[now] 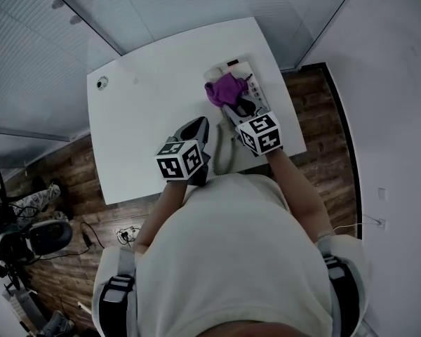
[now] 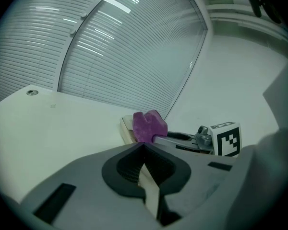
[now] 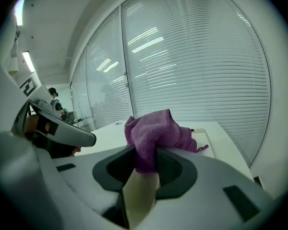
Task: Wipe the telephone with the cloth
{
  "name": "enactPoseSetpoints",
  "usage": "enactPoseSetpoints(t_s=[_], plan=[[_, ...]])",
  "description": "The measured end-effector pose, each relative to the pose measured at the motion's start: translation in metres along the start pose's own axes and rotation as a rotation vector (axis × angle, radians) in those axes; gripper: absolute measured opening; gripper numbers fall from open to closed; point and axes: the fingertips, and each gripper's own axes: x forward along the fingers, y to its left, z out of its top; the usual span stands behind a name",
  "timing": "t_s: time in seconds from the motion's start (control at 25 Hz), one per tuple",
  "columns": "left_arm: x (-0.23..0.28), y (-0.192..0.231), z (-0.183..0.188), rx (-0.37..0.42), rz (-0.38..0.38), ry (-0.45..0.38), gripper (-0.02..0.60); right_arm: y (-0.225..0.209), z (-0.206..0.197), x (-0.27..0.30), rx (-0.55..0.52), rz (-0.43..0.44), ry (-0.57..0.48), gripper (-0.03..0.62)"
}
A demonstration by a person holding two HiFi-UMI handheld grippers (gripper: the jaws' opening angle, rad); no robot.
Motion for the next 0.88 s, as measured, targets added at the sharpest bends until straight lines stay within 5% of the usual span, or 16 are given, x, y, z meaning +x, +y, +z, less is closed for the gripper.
enactPoseSetpoints(t_s=[0.88], plan=[[0.016,-0.01,-0.006,-0.003,0.001,0.006,0.021,0.015,-0.067,-0.047,0.086,-0.033,0.095,0.127]])
